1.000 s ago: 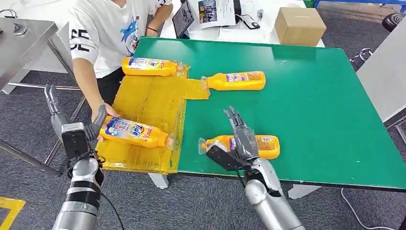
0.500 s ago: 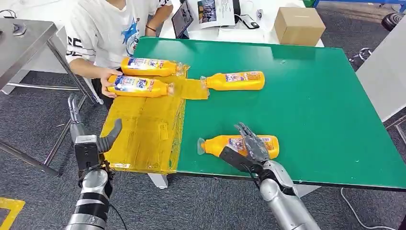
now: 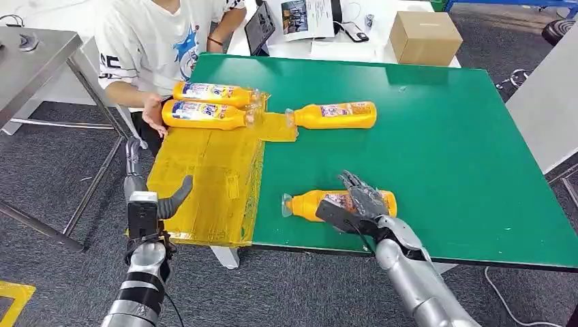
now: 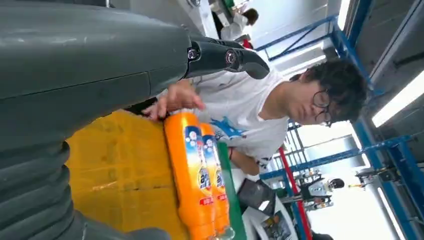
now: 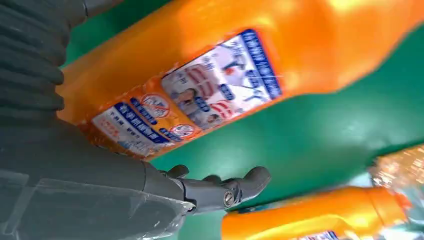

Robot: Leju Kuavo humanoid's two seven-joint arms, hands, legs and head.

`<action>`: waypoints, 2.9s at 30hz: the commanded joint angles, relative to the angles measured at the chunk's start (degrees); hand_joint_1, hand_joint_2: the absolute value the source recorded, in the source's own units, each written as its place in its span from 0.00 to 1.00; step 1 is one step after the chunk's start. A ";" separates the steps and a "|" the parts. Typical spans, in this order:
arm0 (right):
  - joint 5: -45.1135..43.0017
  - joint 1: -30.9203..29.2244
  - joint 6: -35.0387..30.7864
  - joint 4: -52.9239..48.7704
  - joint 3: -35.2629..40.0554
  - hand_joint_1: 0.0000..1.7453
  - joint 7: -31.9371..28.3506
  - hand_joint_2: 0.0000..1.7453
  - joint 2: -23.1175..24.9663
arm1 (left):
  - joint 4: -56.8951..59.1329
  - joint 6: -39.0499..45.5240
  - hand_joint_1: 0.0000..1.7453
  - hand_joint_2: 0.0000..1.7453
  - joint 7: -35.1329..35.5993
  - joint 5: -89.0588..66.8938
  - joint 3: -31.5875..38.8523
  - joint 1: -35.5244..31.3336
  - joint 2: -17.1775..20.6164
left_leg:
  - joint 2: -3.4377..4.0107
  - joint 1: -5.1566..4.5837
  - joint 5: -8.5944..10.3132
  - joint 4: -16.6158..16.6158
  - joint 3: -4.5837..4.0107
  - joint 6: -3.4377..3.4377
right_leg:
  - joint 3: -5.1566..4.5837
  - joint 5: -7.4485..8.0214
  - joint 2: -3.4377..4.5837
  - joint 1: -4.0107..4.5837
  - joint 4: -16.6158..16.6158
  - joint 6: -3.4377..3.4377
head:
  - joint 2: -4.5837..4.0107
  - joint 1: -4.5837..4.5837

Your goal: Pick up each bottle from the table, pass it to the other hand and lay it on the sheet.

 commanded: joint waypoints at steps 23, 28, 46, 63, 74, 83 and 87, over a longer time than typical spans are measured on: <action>-2.28 -8.34 11.76 14.22 13.42 0.99 -0.33 1.00 -6.97 | 12.69 -0.58 0.00 1.00 0.19 -0.93 -1.48 -5.73 0.26 | -0.21 0.07 0.00 -0.09 0.37 -0.09 | 0.44 -0.03 -0.12 0.07 -0.17 -0.10 | 0.00 0.00; -2.65 -8.54 11.81 14.20 13.89 0.99 -0.40 1.00 -7.01 | 12.67 -0.58 0.00 1.00 0.19 -0.86 -1.52 -5.71 0.29 | -0.20 0.08 0.01 -0.05 0.42 -0.08 | 0.48 -0.01 -0.12 0.08 -0.15 -0.09 | 0.00 0.02; -10.01 0.37 -4.08 2.21 5.14 1.00 -2.60 1.00 -1.59 | 13.06 -5.48 0.00 1.00 0.25 0.28 -0.90 -4.65 -0.66 | -0.06 0.12 -0.04 -0.11 0.63 -0.13 | 0.65 -0.02 0.01 0.12 -0.20 -0.13 | 0.00 0.00; -18.16 14.44 -38.33 -31.56 -23.05 1.00 -30.40 1.00 15.18 | -0.32 -36.89 0.00 1.00 15.25 22.95 -14.61 1.37 -1.05 | -0.16 0.01 -0.07 0.01 -0.11 -0.07 | -0.06 -0.09 -0.06 0.00 0.03 -0.08 | 0.00 0.00; -19.90 14.77 -34.56 -26.11 -19.56 1.00 -30.93 1.00 13.64 | -2.09 -44.38 0.00 1.00 17.05 27.35 -18.01 2.32 1.51 | -0.01 0.05 -0.14 -0.05 0.09 -0.14 | 0.07 -0.10 0.10 0.05 -0.04 -0.13 | 0.00 0.00; -20.31 16.62 -29.48 -9.52 -3.41 1.00 -31.76 1.00 16.53 | -1.89 -53.96 0.00 1.00 18.67 33.30 -23.30 2.78 3.27 | 0.17 0.13 -0.14 -0.15 0.17 -0.14 | 0.13 -0.04 0.25 0.12 -0.14 -0.15 | 0.00 0.00; -17.64 14.23 -32.68 1.66 5.77 1.00 -31.76 1.00 18.05 | 1.13 -54.53 0.00 1.00 19.11 34.57 -25.32 1.34 3.31 | 0.15 0.13 -0.12 -0.11 0.05 -0.11 | 0.01 -0.03 0.23 0.11 -0.09 -0.12 | 0.00 0.00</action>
